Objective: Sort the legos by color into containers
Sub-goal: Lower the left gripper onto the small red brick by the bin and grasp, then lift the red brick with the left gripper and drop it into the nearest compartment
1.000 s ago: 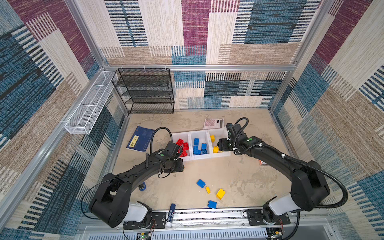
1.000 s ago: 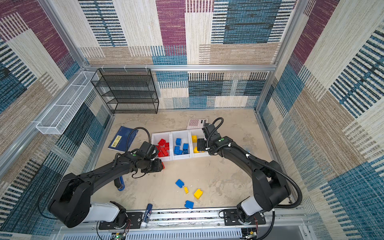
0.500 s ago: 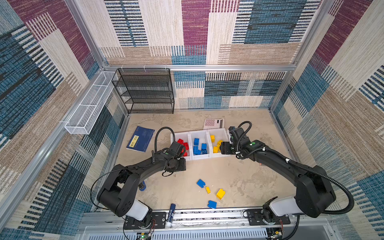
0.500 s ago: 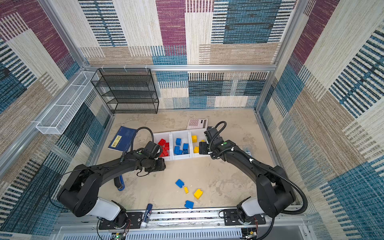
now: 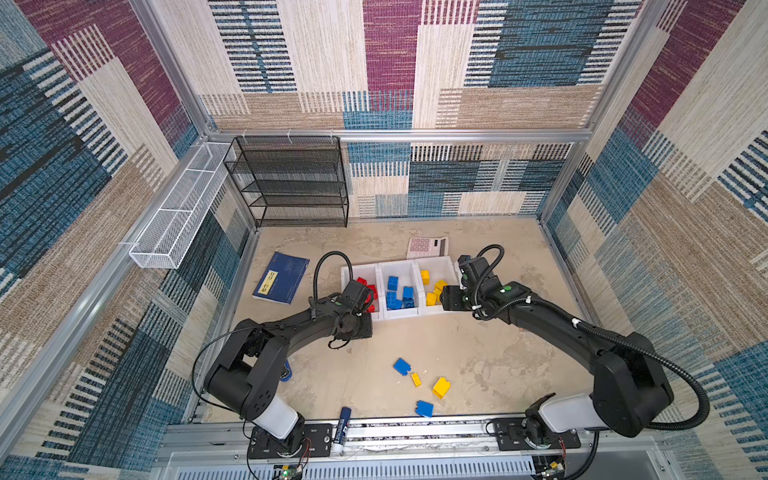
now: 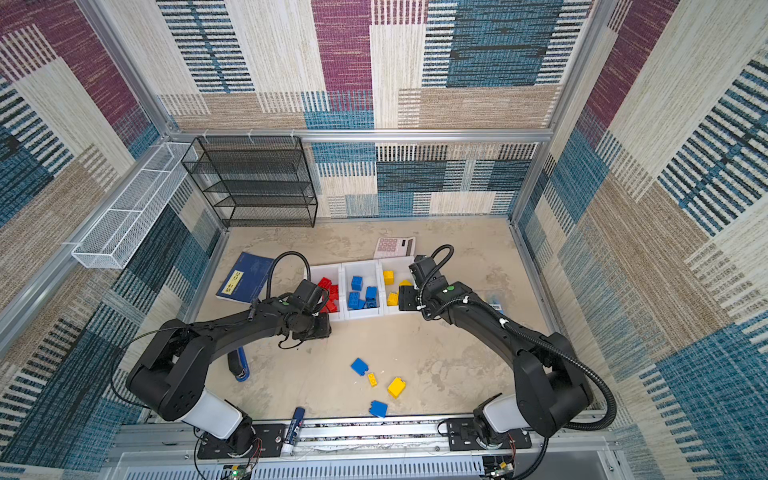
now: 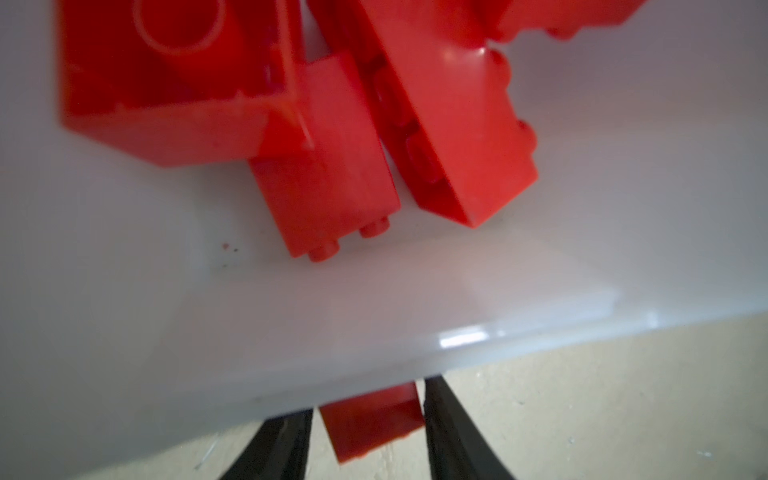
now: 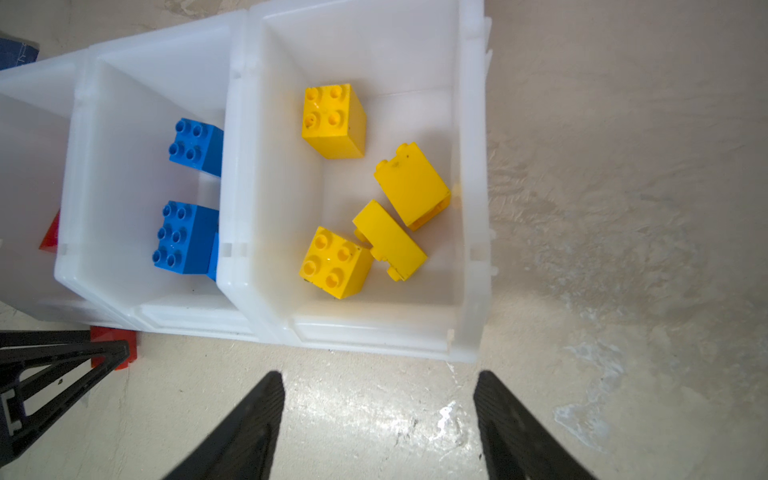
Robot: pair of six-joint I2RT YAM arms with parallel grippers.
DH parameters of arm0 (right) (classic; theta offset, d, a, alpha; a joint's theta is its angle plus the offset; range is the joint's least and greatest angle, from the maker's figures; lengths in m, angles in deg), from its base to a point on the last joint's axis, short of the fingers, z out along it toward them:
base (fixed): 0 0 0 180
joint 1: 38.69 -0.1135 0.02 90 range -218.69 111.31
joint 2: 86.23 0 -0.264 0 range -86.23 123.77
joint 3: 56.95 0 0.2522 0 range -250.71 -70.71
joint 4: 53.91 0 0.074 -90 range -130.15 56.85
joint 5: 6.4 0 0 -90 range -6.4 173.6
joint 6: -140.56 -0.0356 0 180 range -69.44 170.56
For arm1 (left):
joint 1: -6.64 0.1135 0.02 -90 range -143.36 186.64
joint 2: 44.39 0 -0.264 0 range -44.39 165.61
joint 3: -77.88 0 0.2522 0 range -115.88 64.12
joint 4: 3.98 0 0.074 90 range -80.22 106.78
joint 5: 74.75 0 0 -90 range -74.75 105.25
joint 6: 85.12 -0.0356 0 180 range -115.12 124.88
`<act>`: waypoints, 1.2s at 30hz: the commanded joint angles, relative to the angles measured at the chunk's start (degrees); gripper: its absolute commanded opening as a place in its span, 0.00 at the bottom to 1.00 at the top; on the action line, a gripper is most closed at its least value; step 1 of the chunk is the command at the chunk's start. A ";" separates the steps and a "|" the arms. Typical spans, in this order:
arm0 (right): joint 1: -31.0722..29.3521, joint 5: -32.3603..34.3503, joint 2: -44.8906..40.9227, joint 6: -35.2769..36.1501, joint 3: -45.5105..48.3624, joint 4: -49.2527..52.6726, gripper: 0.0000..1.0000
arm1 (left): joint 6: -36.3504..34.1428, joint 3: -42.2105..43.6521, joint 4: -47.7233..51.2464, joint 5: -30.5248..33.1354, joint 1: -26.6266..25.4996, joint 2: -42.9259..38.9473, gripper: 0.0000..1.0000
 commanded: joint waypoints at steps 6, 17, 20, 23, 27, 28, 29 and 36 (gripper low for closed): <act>-0.03 -0.16 -0.74 -0.72 0.66 -0.75 0.75 | -0.51 2.89 -0.12 -1.24 -0.28 -1.41 0.35; -0.01 -0.27 -1.09 -0.97 1.33 -0.68 0.74 | 0.02 5.88 2.11 -4.10 -1.87 -8.93 0.34; -0.06 -0.44 -1.18 -1.06 1.35 -0.49 0.74 | -0.43 4.12 3.59 -4.16 -1.84 -10.52 0.34; -0.03 -0.32 -1.57 -1.10 1.34 -0.24 0.74 | -2.15 -0.06 4.96 -3.15 -1.56 -11.11 0.34; -0.05 -0.23 -2.47 -1.06 1.30 0.29 0.74 | -5.93 -7.12 5.77 -1.38 0.45 -9.33 0.34; -0.06 -0.23 -2.78 -1.08 1.35 0.39 0.74 | -7.03 -9.05 5.77 -1.04 1.08 -8.22 0.34; -0.06 -0.39 -3.06 -1.10 1.44 0.47 0.74 | -7.76 -10.58 5.82 -0.84 1.73 -7.09 0.34; -0.51 -2.15 -5.88 -1.83 2.89 1.36 0.72 | -9.92 -20.28 7.23 -0.31 5.04 3.70 0.41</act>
